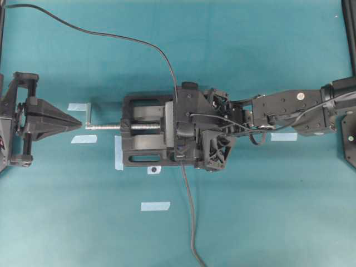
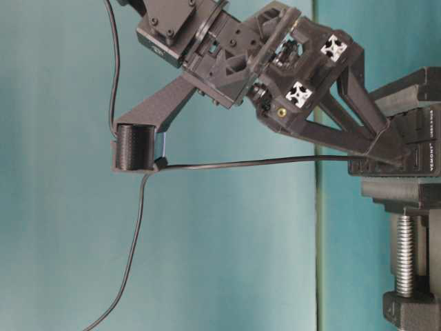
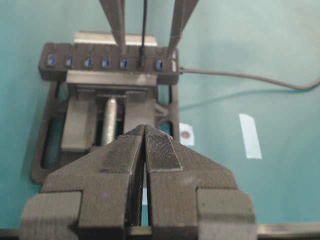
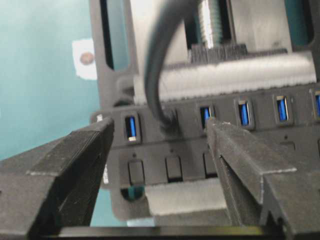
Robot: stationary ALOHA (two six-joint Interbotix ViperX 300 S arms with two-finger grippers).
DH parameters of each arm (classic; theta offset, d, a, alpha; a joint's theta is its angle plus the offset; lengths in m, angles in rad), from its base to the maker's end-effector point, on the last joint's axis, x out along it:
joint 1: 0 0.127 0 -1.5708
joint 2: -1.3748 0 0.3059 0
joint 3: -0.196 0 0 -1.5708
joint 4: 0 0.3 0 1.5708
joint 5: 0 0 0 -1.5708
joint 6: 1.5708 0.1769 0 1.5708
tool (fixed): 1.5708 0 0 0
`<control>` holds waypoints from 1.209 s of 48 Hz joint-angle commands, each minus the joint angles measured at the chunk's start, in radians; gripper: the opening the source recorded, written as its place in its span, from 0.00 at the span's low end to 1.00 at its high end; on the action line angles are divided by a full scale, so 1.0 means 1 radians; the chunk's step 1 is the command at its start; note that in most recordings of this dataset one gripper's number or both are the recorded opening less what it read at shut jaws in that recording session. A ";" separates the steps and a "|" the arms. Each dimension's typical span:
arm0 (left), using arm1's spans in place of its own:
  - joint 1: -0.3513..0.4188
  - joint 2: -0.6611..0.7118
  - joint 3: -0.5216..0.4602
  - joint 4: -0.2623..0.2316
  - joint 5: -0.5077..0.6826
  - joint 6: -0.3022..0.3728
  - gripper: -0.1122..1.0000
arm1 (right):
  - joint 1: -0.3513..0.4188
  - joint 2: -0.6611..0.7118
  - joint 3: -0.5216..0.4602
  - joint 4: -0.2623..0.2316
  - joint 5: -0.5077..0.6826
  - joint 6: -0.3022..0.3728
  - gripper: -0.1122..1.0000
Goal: Insert the USB into the second port from the front of the fixed hub.
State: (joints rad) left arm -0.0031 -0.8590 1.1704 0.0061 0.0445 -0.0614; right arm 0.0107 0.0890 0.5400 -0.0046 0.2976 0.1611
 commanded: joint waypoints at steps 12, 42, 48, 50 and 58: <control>0.000 0.000 -0.012 0.002 -0.011 -0.002 0.10 | -0.014 -0.064 -0.009 -0.008 0.015 0.006 0.83; 0.000 0.000 -0.012 0.002 -0.009 -0.002 0.10 | -0.012 -0.158 0.057 -0.008 -0.009 0.006 0.83; 0.000 0.000 -0.012 0.002 -0.009 -0.002 0.10 | -0.012 -0.169 0.071 -0.008 -0.029 0.006 0.83; 0.000 0.000 -0.012 0.002 -0.009 -0.002 0.10 | -0.012 -0.173 0.077 -0.008 -0.037 0.006 0.83; 0.002 0.000 -0.012 0.002 -0.009 -0.002 0.10 | -0.011 -0.184 0.095 -0.008 -0.063 0.006 0.83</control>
State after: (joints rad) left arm -0.0031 -0.8621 1.1720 0.0061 0.0445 -0.0614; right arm -0.0046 -0.0614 0.6381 -0.0107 0.2531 0.1611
